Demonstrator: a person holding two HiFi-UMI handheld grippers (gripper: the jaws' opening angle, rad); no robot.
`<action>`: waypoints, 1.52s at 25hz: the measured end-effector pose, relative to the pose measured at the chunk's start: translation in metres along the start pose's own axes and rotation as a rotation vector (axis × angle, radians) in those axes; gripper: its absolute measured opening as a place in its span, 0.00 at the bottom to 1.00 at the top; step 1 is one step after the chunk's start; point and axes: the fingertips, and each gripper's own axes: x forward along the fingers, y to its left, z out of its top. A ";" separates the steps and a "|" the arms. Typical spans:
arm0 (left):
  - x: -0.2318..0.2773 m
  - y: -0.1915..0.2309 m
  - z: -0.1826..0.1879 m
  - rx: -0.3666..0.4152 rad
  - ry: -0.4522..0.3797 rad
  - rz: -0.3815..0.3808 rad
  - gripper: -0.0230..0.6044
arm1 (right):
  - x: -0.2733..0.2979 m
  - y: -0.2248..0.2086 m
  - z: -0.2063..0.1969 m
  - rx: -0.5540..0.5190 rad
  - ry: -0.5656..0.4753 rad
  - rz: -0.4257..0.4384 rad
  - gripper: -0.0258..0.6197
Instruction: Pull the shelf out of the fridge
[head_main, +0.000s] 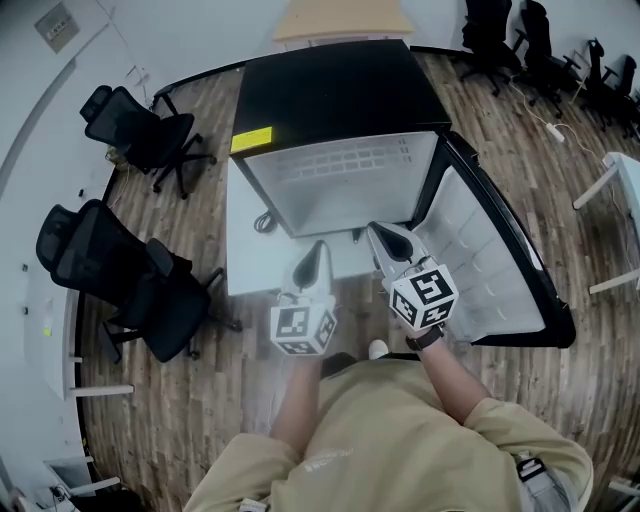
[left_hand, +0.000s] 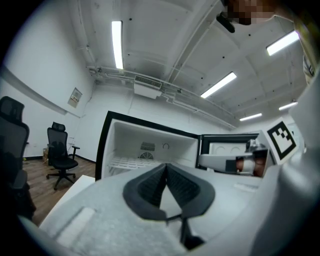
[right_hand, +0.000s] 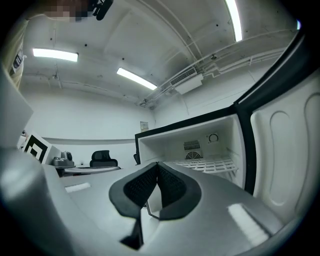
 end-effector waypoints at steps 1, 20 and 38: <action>0.005 -0.001 -0.002 -0.001 0.007 0.005 0.04 | 0.003 -0.005 -0.001 0.010 0.004 0.007 0.05; 0.074 0.053 -0.035 -0.044 0.112 0.007 0.04 | 0.098 -0.054 -0.072 0.361 0.102 0.027 0.12; 0.096 0.087 -0.043 -0.061 0.146 -0.017 0.04 | 0.181 -0.115 -0.059 0.842 -0.279 -0.062 0.47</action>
